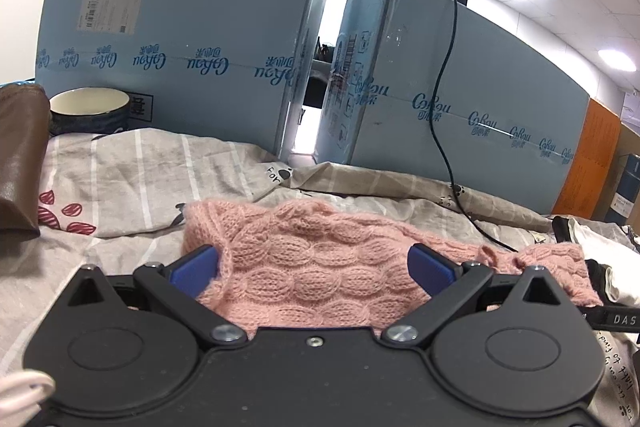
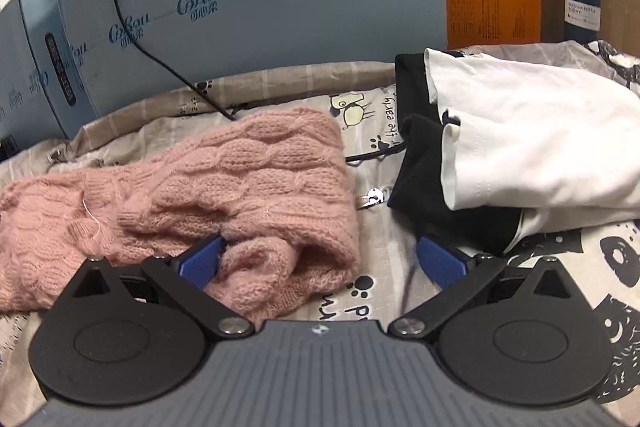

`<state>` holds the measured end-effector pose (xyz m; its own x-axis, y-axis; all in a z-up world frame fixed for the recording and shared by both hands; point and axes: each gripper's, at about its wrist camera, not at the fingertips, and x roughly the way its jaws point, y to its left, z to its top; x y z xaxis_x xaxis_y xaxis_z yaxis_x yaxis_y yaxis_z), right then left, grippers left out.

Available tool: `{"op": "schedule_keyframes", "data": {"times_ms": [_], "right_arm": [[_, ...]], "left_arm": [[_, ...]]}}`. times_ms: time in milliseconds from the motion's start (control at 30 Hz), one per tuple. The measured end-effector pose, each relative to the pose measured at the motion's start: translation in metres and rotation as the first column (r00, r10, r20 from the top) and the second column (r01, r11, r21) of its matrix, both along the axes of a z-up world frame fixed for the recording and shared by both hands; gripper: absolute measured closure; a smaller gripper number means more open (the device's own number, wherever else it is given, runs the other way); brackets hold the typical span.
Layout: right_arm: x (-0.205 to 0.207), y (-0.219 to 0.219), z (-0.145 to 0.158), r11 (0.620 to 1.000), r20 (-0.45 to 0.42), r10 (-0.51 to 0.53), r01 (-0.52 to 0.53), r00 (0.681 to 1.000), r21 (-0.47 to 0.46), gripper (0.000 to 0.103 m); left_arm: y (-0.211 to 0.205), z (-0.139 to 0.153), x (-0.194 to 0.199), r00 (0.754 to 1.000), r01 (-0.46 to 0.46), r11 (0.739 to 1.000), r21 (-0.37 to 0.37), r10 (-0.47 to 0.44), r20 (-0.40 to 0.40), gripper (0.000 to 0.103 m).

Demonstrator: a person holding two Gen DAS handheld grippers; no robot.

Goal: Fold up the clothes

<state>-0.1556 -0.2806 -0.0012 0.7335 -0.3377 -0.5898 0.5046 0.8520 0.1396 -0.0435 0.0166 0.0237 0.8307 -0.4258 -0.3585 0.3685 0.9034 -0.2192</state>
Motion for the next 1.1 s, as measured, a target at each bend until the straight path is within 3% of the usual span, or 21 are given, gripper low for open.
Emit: {"op": "schedule_keyframes", "data": {"times_ms": [533,1100], "right_arm": [[0.0,0.0,-0.001,1.0,0.0,0.002,-0.002,1.0,0.001,0.0],[0.002,0.001,-0.002,1.0,-0.011,0.003,-0.003,1.0,-0.015,0.0]], "left_arm": [[0.001,-0.002,0.004,1.0,-0.011,1.0,-0.01,0.011,-0.017,0.0],[0.02,0.005,0.003,0.999,-0.039,0.993,-0.107,0.038,-0.01,0.0]]}}
